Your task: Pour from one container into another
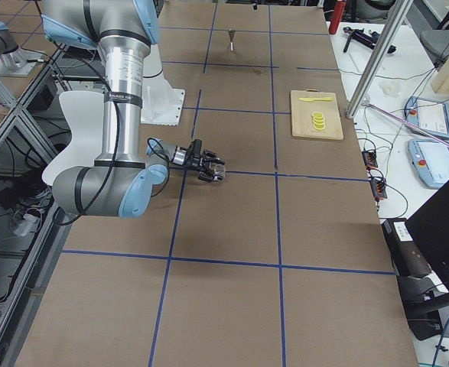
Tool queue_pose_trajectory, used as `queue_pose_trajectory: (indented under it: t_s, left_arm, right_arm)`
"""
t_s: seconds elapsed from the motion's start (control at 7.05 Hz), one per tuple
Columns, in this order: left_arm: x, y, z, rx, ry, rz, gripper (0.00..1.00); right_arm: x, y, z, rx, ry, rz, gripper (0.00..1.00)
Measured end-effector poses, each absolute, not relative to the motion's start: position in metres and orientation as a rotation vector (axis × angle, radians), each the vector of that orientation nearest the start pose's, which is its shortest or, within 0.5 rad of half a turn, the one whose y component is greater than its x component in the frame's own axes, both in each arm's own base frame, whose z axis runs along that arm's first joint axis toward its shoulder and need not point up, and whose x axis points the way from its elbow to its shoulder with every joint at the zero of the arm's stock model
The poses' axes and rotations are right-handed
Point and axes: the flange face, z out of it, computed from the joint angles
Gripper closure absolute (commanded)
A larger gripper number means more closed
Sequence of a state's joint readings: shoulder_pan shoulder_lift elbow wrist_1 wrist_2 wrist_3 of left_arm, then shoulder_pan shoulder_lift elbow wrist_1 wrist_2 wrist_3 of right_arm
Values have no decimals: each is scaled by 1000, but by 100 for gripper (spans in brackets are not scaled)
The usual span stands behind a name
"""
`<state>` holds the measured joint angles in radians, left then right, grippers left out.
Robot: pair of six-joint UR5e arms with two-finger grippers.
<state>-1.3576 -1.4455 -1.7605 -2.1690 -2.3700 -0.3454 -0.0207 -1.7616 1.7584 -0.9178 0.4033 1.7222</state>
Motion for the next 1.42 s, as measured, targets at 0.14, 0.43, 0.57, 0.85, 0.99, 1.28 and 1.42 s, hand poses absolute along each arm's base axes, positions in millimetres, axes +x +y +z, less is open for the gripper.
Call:
queue_pose_trajectory:
  t_s: [0.14, 0.43, 0.57, 0.85, 0.99, 1.28, 1.42]
  left_arm:
    - [37, -462, 552, 389, 910, 143, 0]
    - [36, -459, 553, 387, 911, 143, 0]
    - [36, -458, 554, 387, 911, 143, 0]
    - [36, -457, 554, 386, 911, 142, 0]
    - [36, -457, 555, 384, 911, 141, 0]
    - [36, -457, 560, 373, 910, 133, 0]
    - [36, -458, 562, 369, 910, 131, 0]
  right_arm:
    - [-418, -214, 552, 1074, -681, 491, 0]
    - [-411, -199, 550, 1052, -718, 469, 0]
    - [-398, -191, 544, 1032, -741, 452, 0]
    - [-371, -181, 519, 948, -790, 421, 0]
    - [-358, -180, 510, 906, -795, 393, 0]
    - [-343, -176, 497, 836, -775, 280, 0]
    - [-335, -175, 491, 803, -770, 235, 0]
